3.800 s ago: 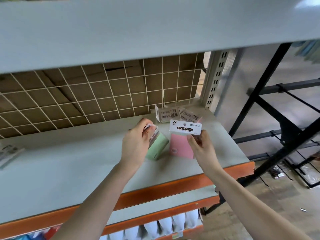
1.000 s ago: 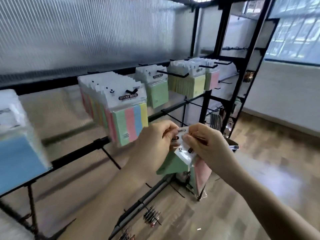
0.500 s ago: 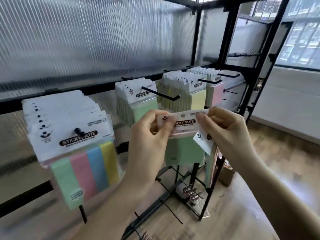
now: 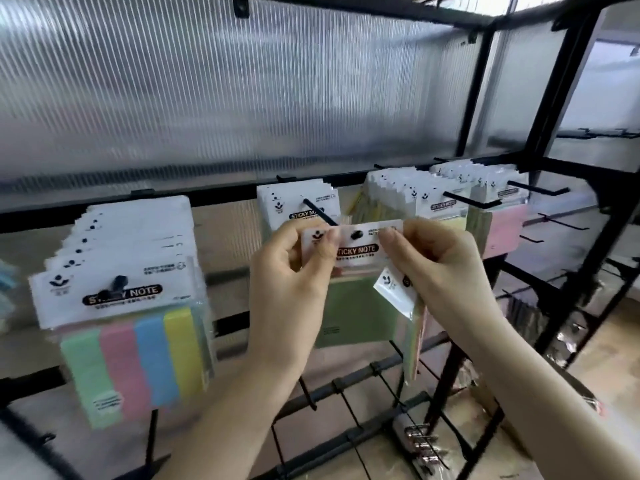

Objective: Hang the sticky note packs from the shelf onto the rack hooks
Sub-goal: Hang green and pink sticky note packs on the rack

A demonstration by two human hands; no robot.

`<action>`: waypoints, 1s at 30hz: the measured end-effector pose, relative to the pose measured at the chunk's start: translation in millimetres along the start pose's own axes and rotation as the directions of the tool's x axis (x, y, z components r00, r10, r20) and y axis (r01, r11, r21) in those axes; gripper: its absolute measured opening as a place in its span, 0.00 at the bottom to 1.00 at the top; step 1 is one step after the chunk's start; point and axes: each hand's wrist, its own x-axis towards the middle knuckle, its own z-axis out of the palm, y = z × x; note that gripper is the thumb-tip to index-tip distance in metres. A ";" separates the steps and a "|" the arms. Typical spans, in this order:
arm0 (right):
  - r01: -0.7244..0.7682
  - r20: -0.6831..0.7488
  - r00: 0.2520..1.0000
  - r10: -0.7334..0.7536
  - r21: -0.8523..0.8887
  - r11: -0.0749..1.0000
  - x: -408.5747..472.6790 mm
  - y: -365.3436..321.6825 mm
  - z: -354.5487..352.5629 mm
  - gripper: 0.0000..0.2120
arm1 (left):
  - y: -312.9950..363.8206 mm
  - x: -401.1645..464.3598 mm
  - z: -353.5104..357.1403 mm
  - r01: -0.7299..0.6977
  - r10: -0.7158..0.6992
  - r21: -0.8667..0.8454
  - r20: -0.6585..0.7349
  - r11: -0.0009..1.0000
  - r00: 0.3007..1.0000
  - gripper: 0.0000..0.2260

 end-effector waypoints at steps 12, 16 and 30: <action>0.004 0.008 1.000 -0.003 -0.110 0.994 31.8 36.9 23.1 0.10 | -35.8 7.0 3.5 -0.006 0.161 0.409 -0.346 0.913 0.924 0.09; -0.048 -0.026 0.999 0.044 -0.183 0.982 38.5 46.3 31.3 0.13 | -48.8 9.2 -2.4 0.077 0.147 0.496 -0.397 0.865 0.906 0.11; -0.088 0.097 0.991 0.094 -0.063 0.994 49.4 63.3 42.5 0.13 | -56.1 8.9 -2.1 0.049 0.259 0.606 -0.411 0.794 0.874 0.09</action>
